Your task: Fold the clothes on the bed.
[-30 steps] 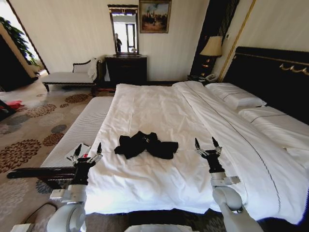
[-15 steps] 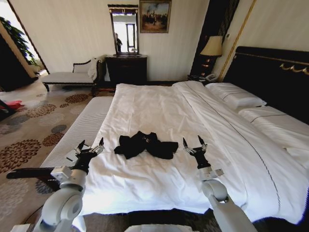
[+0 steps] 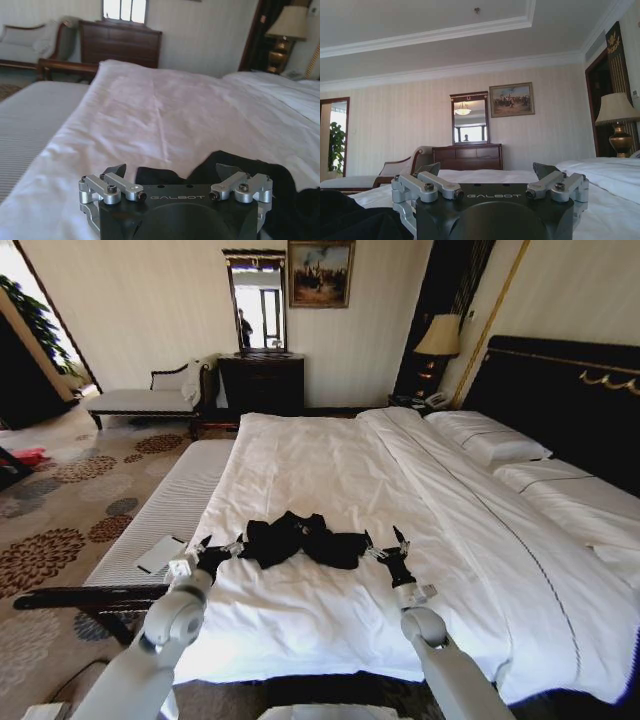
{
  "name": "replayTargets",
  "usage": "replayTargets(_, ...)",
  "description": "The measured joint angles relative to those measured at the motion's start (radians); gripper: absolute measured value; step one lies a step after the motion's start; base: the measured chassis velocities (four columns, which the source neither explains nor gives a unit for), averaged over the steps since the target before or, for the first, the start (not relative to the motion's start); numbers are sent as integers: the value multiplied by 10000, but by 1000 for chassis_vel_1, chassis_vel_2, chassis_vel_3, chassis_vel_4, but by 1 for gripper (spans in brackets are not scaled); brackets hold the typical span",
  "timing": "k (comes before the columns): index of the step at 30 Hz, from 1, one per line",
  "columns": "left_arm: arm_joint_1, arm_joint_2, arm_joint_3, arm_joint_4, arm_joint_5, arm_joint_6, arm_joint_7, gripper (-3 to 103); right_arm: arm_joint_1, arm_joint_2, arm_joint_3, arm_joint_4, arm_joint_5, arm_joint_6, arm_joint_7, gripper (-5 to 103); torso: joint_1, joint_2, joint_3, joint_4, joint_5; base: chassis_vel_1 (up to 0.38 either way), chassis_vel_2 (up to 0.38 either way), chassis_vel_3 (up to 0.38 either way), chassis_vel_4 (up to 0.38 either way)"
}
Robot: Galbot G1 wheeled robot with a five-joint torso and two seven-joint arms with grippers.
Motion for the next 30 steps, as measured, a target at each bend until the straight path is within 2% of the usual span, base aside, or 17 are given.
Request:
replayTargets(1, -299, -55, 223, 103, -42, 267, 109, 100, 130, -33, -52, -130, 12, 0, 18, 100, 0, 0, 0, 1, 0, 0, 0, 0, 0)
replayTargets(3, -425, -77, 331, 139, -55, 376, 151, 100, 207, -53, -85, -212, 17, 0, 26, 100, 0, 0, 0, 2, -1, 0, 0, 0, 0)
replayTargets(6, -1051, -202, 1202, 348, -113, 860, 395, 100, 659, -110, -241, -684, 42, 42, 59, 100, -1, 0, -1, 2, 1, 0, 0, 0, 0)
replayTargets(12, -1484, -264, 2371, 756, 169, 1305, 226, 100, 1097, -24, -430, -1078, 56, 134, 61, 100, -1, 0, -1, 4, 2, 0, 0, 0, 0)
replayTargets(17, -1824, -510, 2742, 1375, 744, 1272, -70, 100, 1210, 69, -482, -1228, 59, 202, 59, 100, -3, 0, -2, 4, 0, 0, 0, 0, 0)
replayTargets(27, -2304, -932, 2740, 1769, 465, 1517, -614, 100, 1113, 71, -389, -1217, 57, 304, 30, 100, -3, 1, -2, 2, 0, 0, 0, 0, 0)
replayTargets(28, -2353, -976, 2730, 1792, 435, 1523, -653, 103, 1091, 59, -352, -1203, 56, 322, 25, 100, -3, 1, -2, 3, 0, 0, 0, 0, 0)
replayTargets(30, -2418, -1073, 2695, 1835, 424, 1524, -686, 94, 1055, 27, -287, -1180, 55, 344, 17, 100, -4, 1, -2, 3, -1, 0, 0, 0, 0)
